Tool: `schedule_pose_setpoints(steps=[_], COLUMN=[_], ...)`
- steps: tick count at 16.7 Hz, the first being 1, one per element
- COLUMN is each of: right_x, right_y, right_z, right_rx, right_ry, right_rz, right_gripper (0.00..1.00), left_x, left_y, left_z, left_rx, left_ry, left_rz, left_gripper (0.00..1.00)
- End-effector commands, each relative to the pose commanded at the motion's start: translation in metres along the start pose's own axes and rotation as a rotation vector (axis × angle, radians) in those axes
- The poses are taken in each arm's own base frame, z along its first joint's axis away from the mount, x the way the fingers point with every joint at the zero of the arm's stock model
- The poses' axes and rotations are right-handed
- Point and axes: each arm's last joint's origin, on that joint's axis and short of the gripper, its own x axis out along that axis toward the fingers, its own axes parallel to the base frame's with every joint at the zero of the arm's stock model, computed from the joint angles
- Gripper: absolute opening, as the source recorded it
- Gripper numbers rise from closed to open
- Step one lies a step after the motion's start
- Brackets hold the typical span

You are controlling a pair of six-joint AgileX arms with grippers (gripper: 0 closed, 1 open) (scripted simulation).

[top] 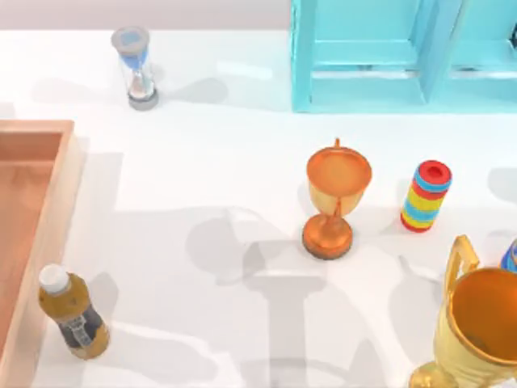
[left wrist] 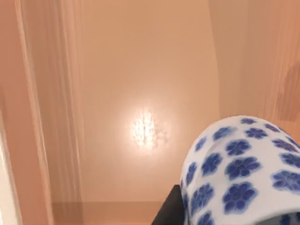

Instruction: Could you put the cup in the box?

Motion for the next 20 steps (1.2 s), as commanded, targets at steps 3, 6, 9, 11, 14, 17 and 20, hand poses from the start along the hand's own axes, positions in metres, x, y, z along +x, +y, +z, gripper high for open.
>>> schedule_pose_setpoints(steps=[3,6,9,11,14,17,20], right_x=[0.000,0.000,0.000,0.000,0.000,0.000,0.000], right_y=[0.000,0.000,0.000,0.000,0.000,0.000,0.000], right_z=[0.000,0.000,0.000,0.000,0.000,0.000,0.000], right_rx=[0.000,0.000,0.000,0.000,0.000,0.000,0.000], right_ry=[0.000,0.000,0.000,0.000,0.000,0.000,0.000], right_rz=[0.000,0.000,0.000,0.000,0.000,0.000,0.000], right_gripper=[1.00,1.00,1.00,1.00,1.00,1.00,1.00], left_x=[0.000,0.004,0.024,0.041,0.063,0.065,0.065], left_y=[0.001,0.000,0.001,0.002,0.001,0.001,0.001], left_z=[0.000,0.001,0.002,0.001,0.000,0.000,0.000], left_rx=[-0.001,0.004,-0.002,-0.002,-0.001,-0.001,-0.001], left_ry=[0.000,0.000,-0.004,-0.004,0.000,0.000,0.000], left_rz=[0.001,0.002,0.003,0.002,0.001,0.001,0.001], left_gripper=[0.00,0.00,0.00,0.00,0.00,0.00,0.15])
